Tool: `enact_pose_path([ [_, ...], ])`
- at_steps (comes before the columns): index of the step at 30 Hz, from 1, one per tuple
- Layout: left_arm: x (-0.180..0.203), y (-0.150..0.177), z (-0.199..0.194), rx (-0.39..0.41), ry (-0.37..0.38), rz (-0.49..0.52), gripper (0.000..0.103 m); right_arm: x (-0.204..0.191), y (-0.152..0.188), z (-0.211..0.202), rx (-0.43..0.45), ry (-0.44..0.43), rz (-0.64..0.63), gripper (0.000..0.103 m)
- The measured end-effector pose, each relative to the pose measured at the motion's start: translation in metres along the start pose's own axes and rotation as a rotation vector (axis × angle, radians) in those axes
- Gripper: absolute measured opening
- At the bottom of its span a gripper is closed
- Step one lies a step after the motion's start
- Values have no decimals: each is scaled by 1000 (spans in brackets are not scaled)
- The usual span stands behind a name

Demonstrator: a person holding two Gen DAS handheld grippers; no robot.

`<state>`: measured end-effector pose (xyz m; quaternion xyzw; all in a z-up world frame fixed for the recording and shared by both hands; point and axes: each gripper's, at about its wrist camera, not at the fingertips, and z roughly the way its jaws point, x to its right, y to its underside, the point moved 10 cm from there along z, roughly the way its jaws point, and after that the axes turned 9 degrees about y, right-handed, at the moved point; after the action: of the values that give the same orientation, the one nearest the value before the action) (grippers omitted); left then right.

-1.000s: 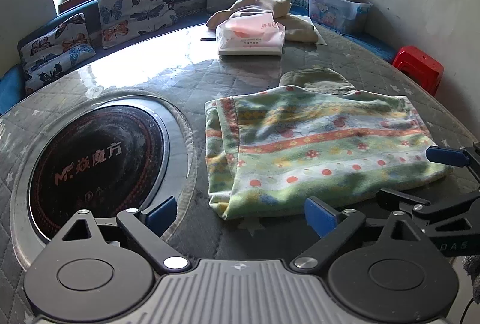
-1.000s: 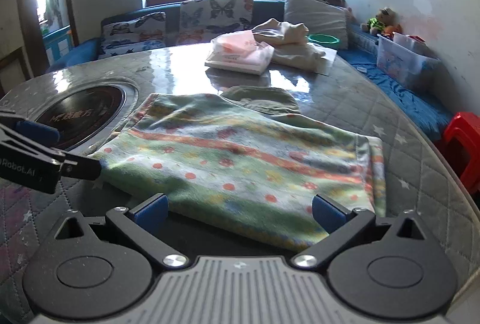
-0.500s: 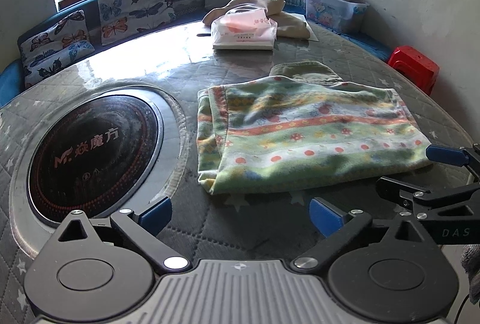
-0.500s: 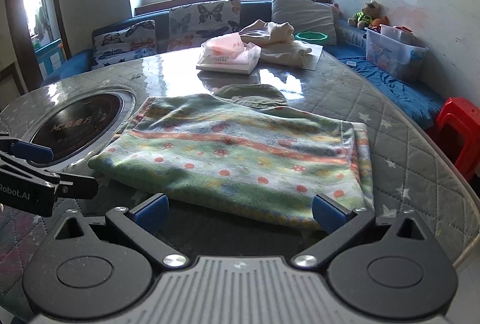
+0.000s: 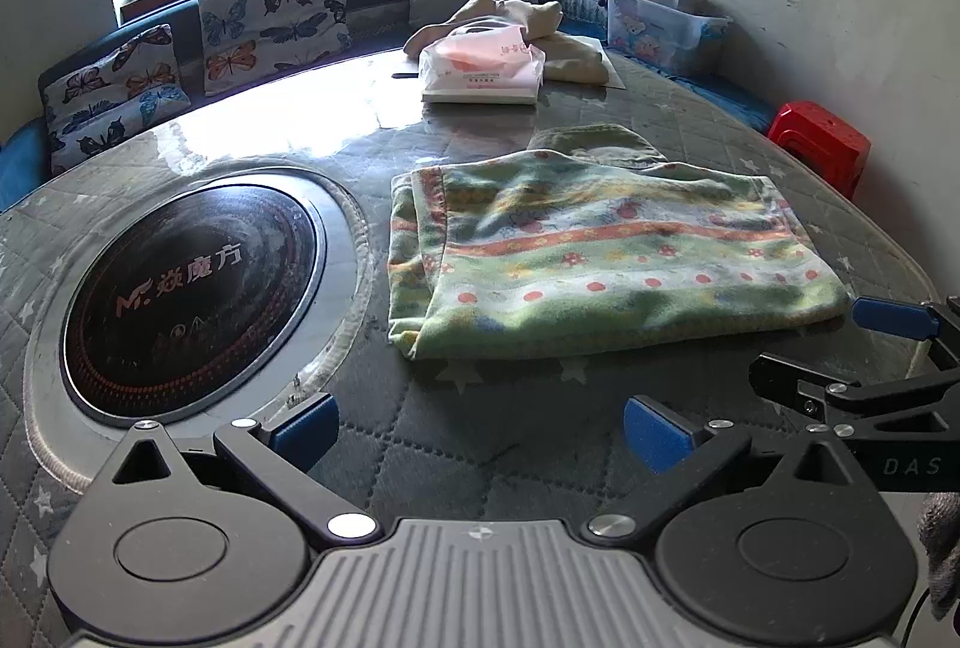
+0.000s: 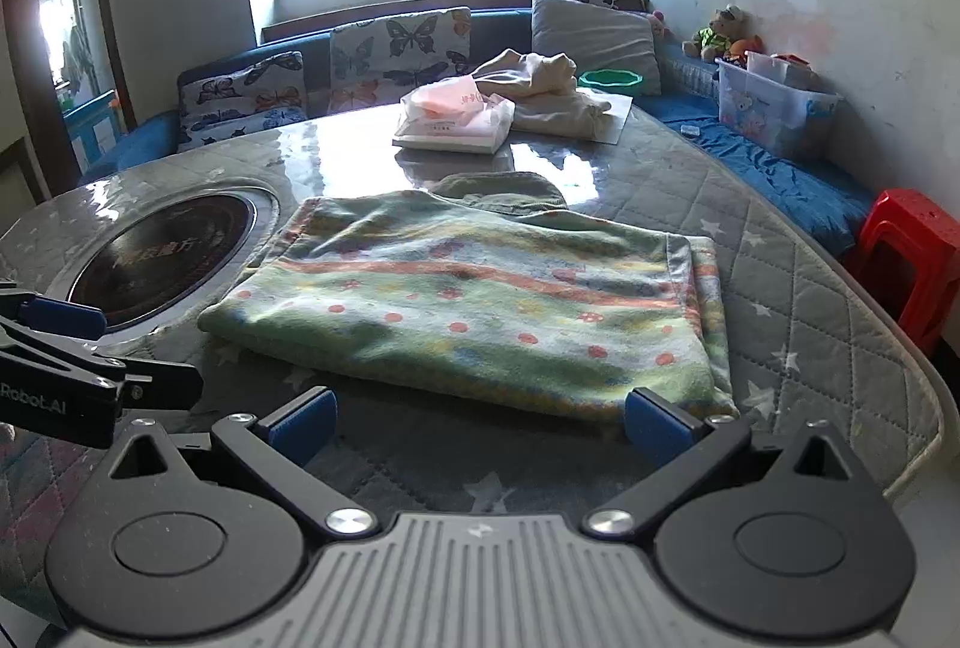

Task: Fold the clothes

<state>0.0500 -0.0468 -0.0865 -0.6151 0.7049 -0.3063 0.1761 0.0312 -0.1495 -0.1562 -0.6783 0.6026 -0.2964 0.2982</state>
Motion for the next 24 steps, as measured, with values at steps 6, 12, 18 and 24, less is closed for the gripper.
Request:
enact_pose_path([
  [6,4,8,-5,-2,3,8,103,1,2,-7,9,8,-2,103],
  [12,7,17,-8,-7,1,3,103,0,6,-11,13,11,-5,103],
  [18,8,25,-12,-4,-3,-1,103,0,11,-14,16,9,-3,103],
  [24,11,30,-16,3,-7,-2,103,1,13,-19,29,14,2,103],
])
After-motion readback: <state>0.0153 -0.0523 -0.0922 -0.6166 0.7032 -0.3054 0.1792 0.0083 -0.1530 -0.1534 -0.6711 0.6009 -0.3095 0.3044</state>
